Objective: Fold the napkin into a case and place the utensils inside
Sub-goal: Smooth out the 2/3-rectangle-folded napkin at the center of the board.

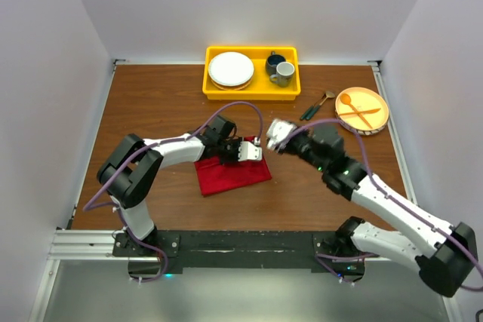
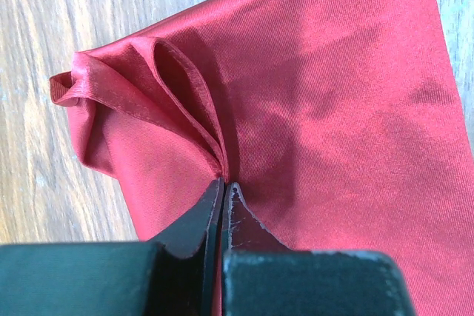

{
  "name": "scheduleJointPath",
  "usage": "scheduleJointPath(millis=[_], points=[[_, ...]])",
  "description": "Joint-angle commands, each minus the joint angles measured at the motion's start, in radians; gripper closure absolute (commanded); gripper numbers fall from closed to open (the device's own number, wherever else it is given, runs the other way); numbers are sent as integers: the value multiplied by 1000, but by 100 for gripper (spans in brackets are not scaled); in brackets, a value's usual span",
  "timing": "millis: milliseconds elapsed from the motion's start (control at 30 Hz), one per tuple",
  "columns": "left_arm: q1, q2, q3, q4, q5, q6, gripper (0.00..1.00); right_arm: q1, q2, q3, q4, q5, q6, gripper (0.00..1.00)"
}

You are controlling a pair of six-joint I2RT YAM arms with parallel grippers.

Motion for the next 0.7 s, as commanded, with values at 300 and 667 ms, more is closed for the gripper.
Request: scheduleJointPath(millis=[300,667], points=[[-14,46,-48,-19,-32,29,100,-430,418,423,-283,-373,584,47],[-25,76,-40,-18,-92,72,100,-383,959,874,-630,-479,617,53]])
